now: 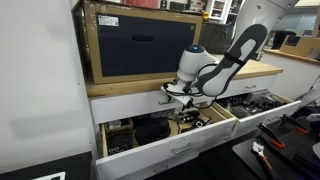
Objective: Pull the top drawer on the left
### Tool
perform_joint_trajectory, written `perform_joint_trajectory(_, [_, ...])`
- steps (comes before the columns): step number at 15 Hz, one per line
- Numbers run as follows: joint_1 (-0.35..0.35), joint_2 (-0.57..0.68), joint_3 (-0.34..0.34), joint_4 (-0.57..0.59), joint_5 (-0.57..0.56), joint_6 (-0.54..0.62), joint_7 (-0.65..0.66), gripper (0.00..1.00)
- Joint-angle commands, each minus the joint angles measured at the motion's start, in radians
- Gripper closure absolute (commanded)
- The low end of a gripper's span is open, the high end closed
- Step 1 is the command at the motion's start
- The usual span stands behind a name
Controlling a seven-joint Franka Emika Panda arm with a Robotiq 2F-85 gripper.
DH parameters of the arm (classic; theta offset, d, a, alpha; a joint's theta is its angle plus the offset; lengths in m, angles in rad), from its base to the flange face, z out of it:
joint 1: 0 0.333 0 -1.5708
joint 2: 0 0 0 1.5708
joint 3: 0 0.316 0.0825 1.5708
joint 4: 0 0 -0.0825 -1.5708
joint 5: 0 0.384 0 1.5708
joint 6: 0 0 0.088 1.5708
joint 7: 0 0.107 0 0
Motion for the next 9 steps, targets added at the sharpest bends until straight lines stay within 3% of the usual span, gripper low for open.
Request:
perform_joint_trajectory(1, [0.063, 0.057, -0.055, 0.038, 0.029, 0.047, 0.032, 0.0])
perform_joint_trajectory(4, [0.106, 0.079, -0.088, 0.039, 0.042, 0.061, 0.043, 0.0])
perform_joint_trajectory(9, [0.252, 0.118, -0.226, 0.023, 0.088, 0.101, 0.129, 0.0])
